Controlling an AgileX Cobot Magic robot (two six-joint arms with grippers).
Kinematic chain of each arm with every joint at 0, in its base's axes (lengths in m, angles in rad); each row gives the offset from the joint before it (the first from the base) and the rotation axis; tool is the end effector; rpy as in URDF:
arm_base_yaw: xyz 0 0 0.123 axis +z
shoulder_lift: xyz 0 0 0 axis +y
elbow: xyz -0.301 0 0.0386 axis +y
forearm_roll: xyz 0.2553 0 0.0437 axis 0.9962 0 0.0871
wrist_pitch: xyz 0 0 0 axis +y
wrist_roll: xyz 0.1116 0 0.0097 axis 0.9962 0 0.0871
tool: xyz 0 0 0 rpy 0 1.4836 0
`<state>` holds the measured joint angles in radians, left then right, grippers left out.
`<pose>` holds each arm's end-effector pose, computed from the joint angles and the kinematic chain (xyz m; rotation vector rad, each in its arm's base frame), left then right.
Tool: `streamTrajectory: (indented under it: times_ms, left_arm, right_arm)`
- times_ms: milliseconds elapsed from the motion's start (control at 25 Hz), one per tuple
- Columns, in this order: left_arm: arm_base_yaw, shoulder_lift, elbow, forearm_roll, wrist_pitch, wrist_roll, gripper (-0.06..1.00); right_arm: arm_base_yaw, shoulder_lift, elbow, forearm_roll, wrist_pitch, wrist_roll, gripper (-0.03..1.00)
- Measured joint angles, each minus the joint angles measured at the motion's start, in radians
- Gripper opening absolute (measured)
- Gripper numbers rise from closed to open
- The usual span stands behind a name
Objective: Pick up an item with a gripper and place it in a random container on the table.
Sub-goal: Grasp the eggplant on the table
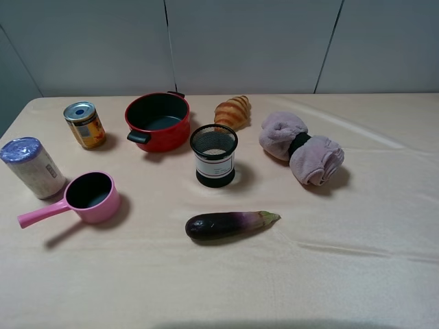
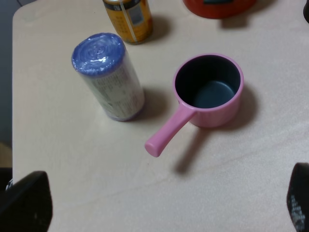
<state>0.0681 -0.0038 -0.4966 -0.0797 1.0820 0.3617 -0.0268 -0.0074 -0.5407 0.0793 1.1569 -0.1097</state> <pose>0.0008 -0.0078 0.2683 0.3070 2.0439 0.1695 -0.0090 0.0084 0.2741 -0.0972 2.0875 0.0125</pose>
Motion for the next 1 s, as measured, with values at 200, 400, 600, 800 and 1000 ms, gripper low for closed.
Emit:
streamTrajectory:
  times_ms: [200,400,600,800,1000]
  left_arm:
    - [0.000,0.000,0.000,0.000,0.000,0.000,0.99]
    - [0.000,0.000,0.000,0.000,0.000,0.000,0.99]
    - [0.000,0.000,0.000,0.000,0.000,0.000,0.99]
    - [0.000,0.000,0.000,0.000,0.000,0.000,0.99]
    - [0.000,0.000,0.000,0.000,0.000,0.000,0.99]
  right_arm:
    - [0.000,0.000,0.000,0.000,0.000,0.000,0.69]
    - [0.000,0.000,0.000,0.000,0.000,0.000,0.69]
    - [0.000,0.000,0.000,0.000,0.000,0.000,0.69]
    - [0.000,0.000,0.000,0.000,0.000,0.000,0.69]
    - [0.000,0.000,0.000,0.000,0.000,0.000,0.69]
